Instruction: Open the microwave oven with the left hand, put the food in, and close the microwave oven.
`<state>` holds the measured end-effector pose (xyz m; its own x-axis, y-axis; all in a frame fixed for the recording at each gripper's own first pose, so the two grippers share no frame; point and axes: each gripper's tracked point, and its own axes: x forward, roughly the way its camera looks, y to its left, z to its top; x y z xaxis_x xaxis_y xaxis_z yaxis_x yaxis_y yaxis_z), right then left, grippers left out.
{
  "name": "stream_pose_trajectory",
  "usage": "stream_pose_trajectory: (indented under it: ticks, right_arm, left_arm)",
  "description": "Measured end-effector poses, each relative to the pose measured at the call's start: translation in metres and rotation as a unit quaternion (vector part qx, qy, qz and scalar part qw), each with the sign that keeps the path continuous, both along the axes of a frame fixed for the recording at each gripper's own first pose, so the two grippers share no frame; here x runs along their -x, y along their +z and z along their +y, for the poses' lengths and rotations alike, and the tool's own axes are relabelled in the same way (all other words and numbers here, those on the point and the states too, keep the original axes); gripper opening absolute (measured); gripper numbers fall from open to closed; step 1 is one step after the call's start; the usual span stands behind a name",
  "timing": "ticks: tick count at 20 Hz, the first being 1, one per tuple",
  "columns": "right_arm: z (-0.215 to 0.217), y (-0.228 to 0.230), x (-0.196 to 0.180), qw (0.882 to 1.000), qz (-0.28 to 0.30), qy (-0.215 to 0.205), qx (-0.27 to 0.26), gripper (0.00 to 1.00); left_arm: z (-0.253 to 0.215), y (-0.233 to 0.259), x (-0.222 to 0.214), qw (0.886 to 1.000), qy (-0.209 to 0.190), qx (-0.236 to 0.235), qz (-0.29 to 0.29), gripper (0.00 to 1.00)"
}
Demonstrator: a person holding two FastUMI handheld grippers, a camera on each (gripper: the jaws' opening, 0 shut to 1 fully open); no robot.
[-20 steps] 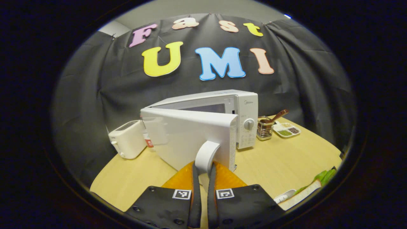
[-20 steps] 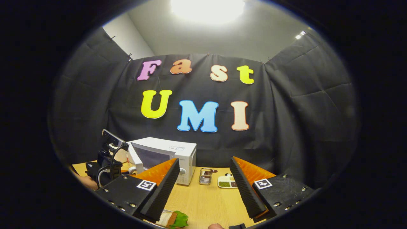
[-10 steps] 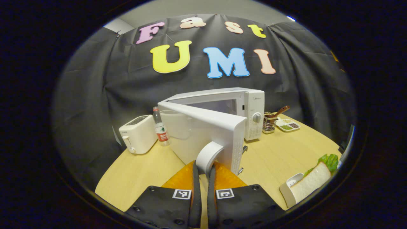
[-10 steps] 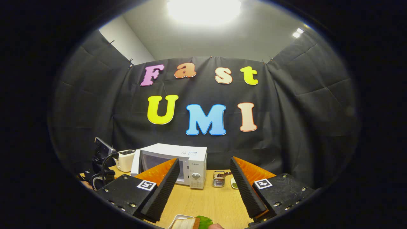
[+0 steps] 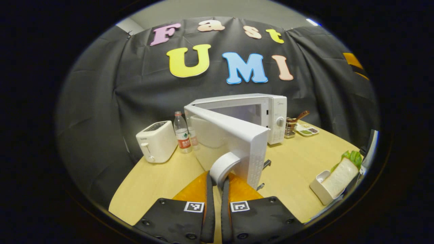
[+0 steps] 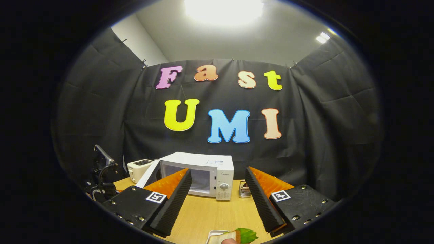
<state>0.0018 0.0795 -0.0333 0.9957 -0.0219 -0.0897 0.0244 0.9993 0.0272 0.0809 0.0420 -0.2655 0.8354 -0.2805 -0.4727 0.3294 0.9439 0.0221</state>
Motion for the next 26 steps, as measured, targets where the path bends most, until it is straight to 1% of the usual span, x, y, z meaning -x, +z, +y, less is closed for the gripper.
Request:
stream_pose_trajectory:
  ticks: [4,9,12,14,15,18,19,21,22,25,26]
  right_arm:
    - [0.024,-0.002,-0.002,1.000,0.002,-0.002,0.000,0.96]
    - [0.041,-0.001,-0.003,1.000,0.000,-0.022,0.006,0.96]
    - [0.039,0.002,-0.004,0.999,0.000,-0.037,0.011,0.96]
    - [0.030,0.001,-0.005,0.999,0.006,-0.050,0.018,0.96]
    - [0.026,-0.001,-0.005,0.998,0.011,-0.053,0.021,0.96]
    - [0.012,-0.009,-0.007,0.998,0.027,-0.054,0.017,0.96]
    - [0.006,-0.015,-0.010,0.998,0.037,-0.054,0.012,0.96]
    - [-0.008,-0.031,-0.013,0.996,0.067,-0.057,-0.002,0.96]
    - [-0.016,-0.038,-0.014,0.995,0.081,-0.058,-0.010,0.96]
    - [-0.033,-0.065,-0.017,0.990,0.126,-0.053,-0.047,0.96]
    - [-0.041,-0.074,-0.016,0.987,0.144,-0.055,-0.056,0.97]
  left_arm:
    - [0.032,-0.002,-0.001,1.000,-0.003,0.002,0.001,0.14]
    - [0.065,-0.005,-0.007,1.000,-0.010,0.004,-0.004,0.14]
    - [0.079,-0.007,-0.009,1.000,-0.012,0.011,-0.001,0.16]
    - [0.086,-0.008,-0.007,1.000,-0.012,0.022,0.005,0.18]
    - [0.092,-0.010,-0.005,1.000,-0.006,0.020,0.005,0.19]
    - [0.111,-0.012,0.004,1.000,0.019,0.010,0.012,0.44]
    - [0.117,-0.012,0.010,0.999,0.030,0.010,0.015,0.59]
    - [0.128,-0.004,0.021,0.998,0.057,0.017,0.010,0.77]
    - [0.134,0.003,0.027,0.997,0.069,0.017,0.003,0.83]
    - [0.144,0.040,0.036,0.994,0.098,0.015,-0.034,0.93]
    - [0.146,0.056,0.038,0.993,0.105,0.017,-0.048,0.93]
